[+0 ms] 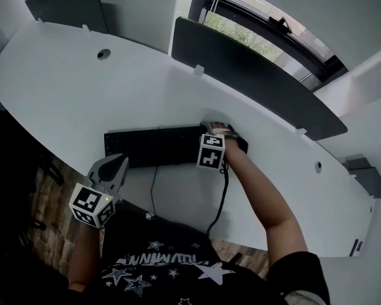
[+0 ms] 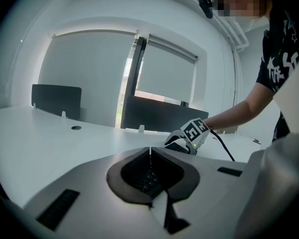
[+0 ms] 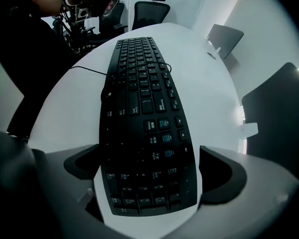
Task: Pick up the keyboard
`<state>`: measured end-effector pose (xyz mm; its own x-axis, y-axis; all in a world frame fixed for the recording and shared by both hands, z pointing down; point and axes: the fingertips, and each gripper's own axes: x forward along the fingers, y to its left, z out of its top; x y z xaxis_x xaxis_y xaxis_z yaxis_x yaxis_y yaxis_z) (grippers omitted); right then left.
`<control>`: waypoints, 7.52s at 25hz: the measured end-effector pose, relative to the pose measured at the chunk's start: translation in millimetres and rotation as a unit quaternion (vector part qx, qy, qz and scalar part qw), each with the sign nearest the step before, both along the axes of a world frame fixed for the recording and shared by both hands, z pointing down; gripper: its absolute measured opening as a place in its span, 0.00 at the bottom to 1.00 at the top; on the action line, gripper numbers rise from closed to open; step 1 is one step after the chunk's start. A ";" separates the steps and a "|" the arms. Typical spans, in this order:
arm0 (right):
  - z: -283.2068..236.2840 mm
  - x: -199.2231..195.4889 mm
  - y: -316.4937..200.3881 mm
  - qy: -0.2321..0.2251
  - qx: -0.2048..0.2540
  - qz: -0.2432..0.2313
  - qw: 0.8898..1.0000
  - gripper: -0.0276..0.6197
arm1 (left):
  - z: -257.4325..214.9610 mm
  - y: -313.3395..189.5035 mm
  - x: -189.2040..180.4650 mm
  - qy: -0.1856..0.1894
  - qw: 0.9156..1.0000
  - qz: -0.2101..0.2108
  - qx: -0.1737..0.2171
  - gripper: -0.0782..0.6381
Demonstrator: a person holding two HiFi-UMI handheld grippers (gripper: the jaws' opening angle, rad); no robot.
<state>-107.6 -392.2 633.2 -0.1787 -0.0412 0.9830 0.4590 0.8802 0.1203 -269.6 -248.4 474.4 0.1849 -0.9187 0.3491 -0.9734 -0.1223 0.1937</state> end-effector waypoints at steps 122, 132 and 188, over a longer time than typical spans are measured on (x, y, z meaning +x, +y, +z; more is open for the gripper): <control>-72.2 13.4 17.9 -0.178 0.447 0.070 0.874 0.93 | 103.9 -41.7 84.3 -0.231 0.792 0.433 -0.363 0.21; -154.5 47.7 28.7 -0.364 0.387 0.154 0.833 0.93 | 64.2 -33.5 76.5 -0.163 0.862 0.357 -0.322 0.21; -210.2 147.8 357.1 -0.572 0.138 0.596 0.547 0.05 | -25.5 245.5 128.1 0.060 0.939 0.329 -0.077 0.21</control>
